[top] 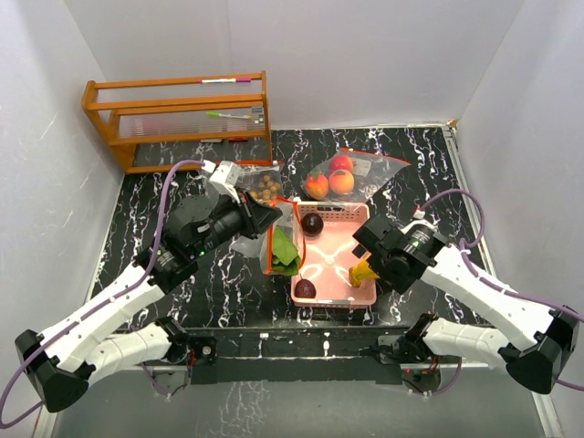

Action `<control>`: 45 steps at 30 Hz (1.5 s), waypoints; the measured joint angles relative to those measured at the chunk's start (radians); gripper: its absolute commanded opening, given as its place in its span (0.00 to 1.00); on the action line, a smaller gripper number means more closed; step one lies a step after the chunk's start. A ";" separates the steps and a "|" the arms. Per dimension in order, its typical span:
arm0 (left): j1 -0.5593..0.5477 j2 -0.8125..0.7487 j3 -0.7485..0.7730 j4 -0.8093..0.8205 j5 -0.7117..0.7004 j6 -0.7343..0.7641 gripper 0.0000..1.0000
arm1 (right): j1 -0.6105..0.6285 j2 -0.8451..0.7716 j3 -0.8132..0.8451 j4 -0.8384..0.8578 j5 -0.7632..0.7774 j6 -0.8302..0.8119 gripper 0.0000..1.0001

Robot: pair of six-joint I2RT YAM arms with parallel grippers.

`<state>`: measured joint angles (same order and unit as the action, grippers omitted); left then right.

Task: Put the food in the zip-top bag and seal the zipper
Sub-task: Pick up the fake fruit from the bin, then place the fake fruit in the zipper food storage bag.

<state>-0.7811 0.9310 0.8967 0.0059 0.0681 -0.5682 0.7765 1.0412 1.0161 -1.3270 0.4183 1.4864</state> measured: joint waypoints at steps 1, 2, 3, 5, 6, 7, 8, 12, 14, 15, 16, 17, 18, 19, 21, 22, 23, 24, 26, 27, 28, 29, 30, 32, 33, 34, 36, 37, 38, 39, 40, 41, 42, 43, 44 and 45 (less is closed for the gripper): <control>0.000 -0.006 0.000 0.001 0.000 0.000 0.00 | -0.001 -0.001 -0.021 0.009 0.013 0.018 0.98; 0.000 -0.010 0.000 0.002 0.000 0.000 0.00 | -0.001 -0.002 -0.035 0.016 0.023 0.031 0.98; 0.000 -0.012 0.000 0.002 0.001 0.001 0.00 | -0.003 -0.004 -0.055 0.023 0.032 0.044 0.98; 0.000 -0.014 0.000 0.001 0.003 0.004 0.00 | -0.006 -0.008 -0.085 0.033 0.045 0.066 0.98; 0.000 -0.013 0.000 0.001 0.004 0.006 0.00 | -0.007 -0.010 -0.097 0.042 0.051 0.073 0.98; 0.000 -0.013 0.000 0.001 0.007 0.008 0.00 | -0.008 -0.012 -0.107 0.051 0.056 0.080 0.98; 0.000 -0.013 0.000 0.001 0.009 0.008 0.00 | -0.011 -0.013 -0.116 0.063 0.061 0.087 0.98; 0.000 -0.013 0.000 0.001 0.019 0.011 0.00 | -0.013 -0.013 -0.146 0.116 0.088 0.094 0.98; 0.000 -0.012 0.000 0.001 0.022 0.014 0.00 | -0.013 -0.011 -0.164 0.150 0.106 0.095 0.98; 0.000 -0.012 -0.001 0.001 0.023 0.015 0.00 | -0.013 -0.008 -0.177 0.167 0.114 0.094 0.98; 0.000 -0.011 -0.001 0.000 0.024 0.017 0.00 | -0.013 -0.006 -0.189 0.179 0.120 0.095 0.98; 0.000 -0.011 -0.001 -0.002 0.026 0.018 0.00 | -0.013 -0.003 -0.207 0.197 0.129 0.094 0.98; 0.000 -0.011 -0.001 -0.005 0.026 0.019 0.00 | -0.013 0.000 -0.224 0.212 0.137 0.094 0.98; 0.000 -0.011 -0.001 -0.007 0.026 0.019 0.00 | -0.013 0.001 -0.238 0.222 0.145 0.094 0.98; 0.000 -0.011 -0.001 -0.013 0.026 0.022 0.00 | -0.013 0.001 -0.257 0.240 0.166 0.092 0.98; 0.000 -0.010 -0.001 -0.015 0.026 0.023 0.00 | -0.013 0.001 -0.261 0.243 0.175 0.092 0.96; 0.000 -0.010 -0.001 -0.017 0.026 0.025 0.00 | -0.013 0.001 -0.263 0.246 0.185 0.090 0.93; 0.000 -0.009 -0.001 -0.019 0.026 0.025 0.00 | -0.013 0.001 -0.263 0.251 0.195 0.089 0.90; 0.000 -0.008 -0.001 -0.022 0.026 0.026 0.00 | -0.013 -0.004 -0.263 0.260 0.214 0.085 0.76; 0.000 -0.008 -0.001 -0.023 0.026 0.026 0.00 | -0.013 -0.010 -0.264 0.263 0.221 0.083 0.69; 0.000 -0.006 -0.001 -0.022 0.026 0.026 0.00 | -0.013 -0.019 -0.267 0.267 0.227 0.080 0.62; 0.000 -0.005 -0.001 -0.023 0.026 0.025 0.00 | -0.013 -0.032 -0.269 0.267 0.234 0.077 0.55; 0.000 -0.003 -0.001 -0.023 0.026 0.025 0.00 | -0.013 -0.047 -0.273 0.270 0.240 0.072 0.46; 0.000 0.002 -0.001 -0.024 0.026 0.026 0.00 | -0.014 -0.080 -0.274 0.272 0.248 0.058 0.30; 0.000 0.004 -0.001 -0.025 0.026 0.026 0.00 | -0.014 -0.100 -0.274 0.279 0.253 0.052 0.25; 0.000 0.006 -0.001 -0.027 0.025 0.026 0.00 | -0.014 -0.121 -0.274 0.285 0.258 0.039 0.22; 0.000 0.010 -0.001 -0.033 0.025 0.026 0.00 | -0.014 -0.164 -0.274 0.300 0.262 0.017 0.16; 0.000 0.012 -0.001 -0.036 0.025 0.026 0.00 | -0.014 -0.180 -0.274 0.309 0.263 0.010 0.14; 0.000 0.014 -0.001 -0.038 0.024 0.026 0.00 | -0.014 -0.198 -0.274 0.319 0.265 -0.009 0.12; 0.000 0.016 -0.001 -0.040 0.023 0.026 0.00 | -0.014 -0.215 -0.273 0.332 0.264 -0.032 0.11; 0.000 0.016 -0.001 -0.042 0.022 0.026 0.00 | -0.014 -0.228 -0.271 0.344 0.264 -0.058 0.11; 0.000 0.016 -0.001 -0.045 0.020 0.026 0.00 | -0.014 -0.237 -0.266 0.361 0.264 -0.089 0.11; 0.000 0.017 -0.001 -0.048 0.018 0.026 0.00 | -0.014 -0.243 -0.258 0.383 0.262 -0.129 0.11; 0.000 0.017 -0.001 -0.052 0.017 0.026 0.00 | -0.014 -0.247 -0.250 0.411 0.260 -0.169 0.11; 0.000 0.018 -0.001 -0.055 0.016 0.026 0.00 | -0.014 -0.252 -0.242 0.459 0.250 -0.233 0.11; 0.000 0.019 -0.001 -0.059 0.013 0.026 0.00 | -0.015 -0.260 -0.236 0.538 0.228 -0.317 0.10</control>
<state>-0.7811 0.9497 0.8955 -0.0528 0.0814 -0.5423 0.7616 0.7811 0.7799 -0.7891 0.6464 1.1690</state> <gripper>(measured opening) 0.009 0.562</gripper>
